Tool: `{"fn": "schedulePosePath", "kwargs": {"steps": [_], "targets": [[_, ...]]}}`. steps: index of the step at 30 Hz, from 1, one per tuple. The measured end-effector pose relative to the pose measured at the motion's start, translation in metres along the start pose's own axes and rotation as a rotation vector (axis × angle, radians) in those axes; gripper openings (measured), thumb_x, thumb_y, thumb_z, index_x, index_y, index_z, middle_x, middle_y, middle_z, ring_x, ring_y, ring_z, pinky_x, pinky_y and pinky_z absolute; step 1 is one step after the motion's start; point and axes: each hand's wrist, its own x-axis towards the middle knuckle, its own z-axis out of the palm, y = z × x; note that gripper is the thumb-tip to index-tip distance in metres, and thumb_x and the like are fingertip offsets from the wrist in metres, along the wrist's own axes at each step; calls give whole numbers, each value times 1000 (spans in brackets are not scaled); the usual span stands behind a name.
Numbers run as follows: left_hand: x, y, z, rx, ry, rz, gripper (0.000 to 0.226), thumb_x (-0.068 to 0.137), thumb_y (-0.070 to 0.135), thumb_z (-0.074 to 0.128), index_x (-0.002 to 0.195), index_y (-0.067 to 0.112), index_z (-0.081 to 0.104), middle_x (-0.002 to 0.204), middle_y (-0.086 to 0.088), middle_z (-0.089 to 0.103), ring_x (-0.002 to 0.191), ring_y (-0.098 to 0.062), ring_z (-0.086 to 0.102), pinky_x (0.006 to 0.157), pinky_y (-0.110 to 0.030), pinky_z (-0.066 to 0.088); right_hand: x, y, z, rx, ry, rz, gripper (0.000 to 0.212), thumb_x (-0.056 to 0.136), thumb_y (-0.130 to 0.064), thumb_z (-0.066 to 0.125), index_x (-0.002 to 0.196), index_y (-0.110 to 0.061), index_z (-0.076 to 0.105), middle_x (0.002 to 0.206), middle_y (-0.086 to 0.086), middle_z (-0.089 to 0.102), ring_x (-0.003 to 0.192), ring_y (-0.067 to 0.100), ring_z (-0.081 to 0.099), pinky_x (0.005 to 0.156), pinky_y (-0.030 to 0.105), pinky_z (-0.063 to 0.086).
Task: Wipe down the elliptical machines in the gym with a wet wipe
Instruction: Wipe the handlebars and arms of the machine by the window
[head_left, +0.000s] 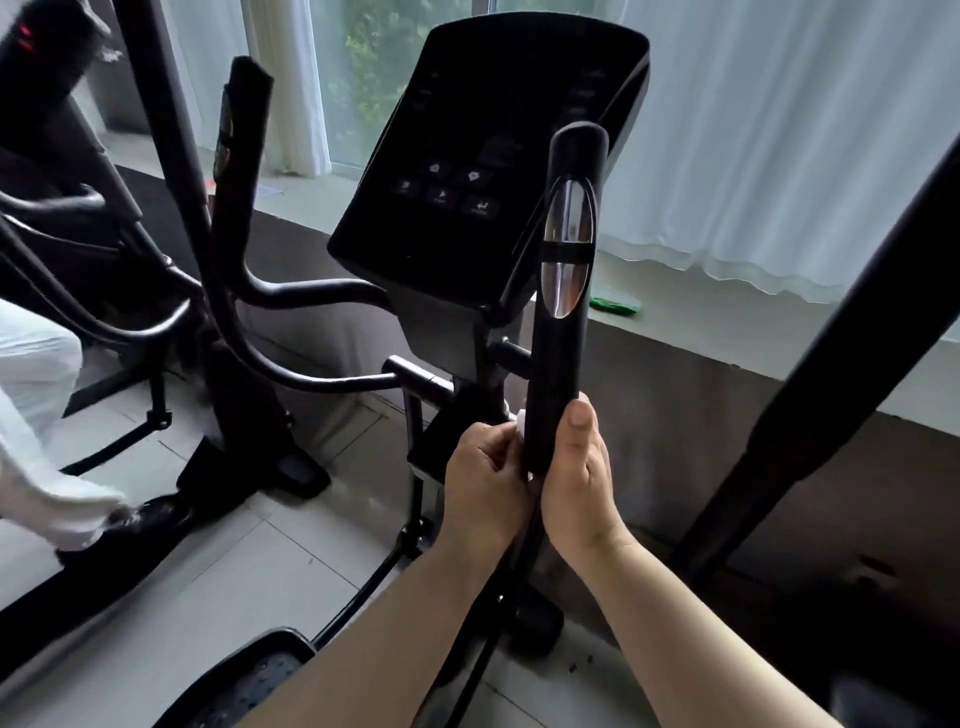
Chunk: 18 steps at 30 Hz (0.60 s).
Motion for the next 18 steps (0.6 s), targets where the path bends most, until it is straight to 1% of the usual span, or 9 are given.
{"fn": "schedulePosePath", "kwargs": {"steps": [4,6,8,10,13,16,18], "targets": [[9,-4,1,5,4,41,21,100,22,65,88,11,77,91,1,64,77,-2,65,68,-13,47,0,1,1,-3,10,-7,76,91,-84,11,107,-27,58,112,7,63,117,33,56,105,57,41],[13,-7,3,9,1,41,20,100,20,66,87,10,76,91,-2,64,77,-4,65,69,-14,48,1,2,1,6,15,-5,72,91,-84,12,108,-31,58,113,8,63,117,34,56,104,58,41],[16,-12,5,8,5,27,17,99,21,68,87,13,77,93,-2,66,81,-10,68,71,-17,51,1,2,1,15,4,-6,68,92,-82,13,106,-33,58,112,6,63,116,34,56,103,58,42],[16,-16,5,32,-8,40,16,99,22,68,87,18,77,93,0,67,84,-12,69,74,-21,54,1,2,1,14,7,-25,69,94,-80,13,104,-29,58,108,6,62,113,34,57,102,58,42],[17,-18,2,45,-32,62,17,99,21,67,85,21,77,94,-2,67,83,-12,68,73,-19,51,0,2,1,16,5,-46,67,96,-78,13,104,-29,58,105,6,62,109,33,58,100,58,43],[19,-18,2,44,-32,57,18,99,22,69,82,24,75,93,-2,67,81,-10,69,71,-18,51,1,4,1,29,14,-61,73,96,-77,14,107,-20,60,105,8,62,108,35,58,99,59,43],[19,-20,3,44,-28,53,16,99,22,68,84,22,75,93,-1,67,80,-10,69,70,-18,50,0,4,1,35,24,-63,72,97,-76,16,103,-19,59,102,9,61,104,36,57,97,61,42]]}}
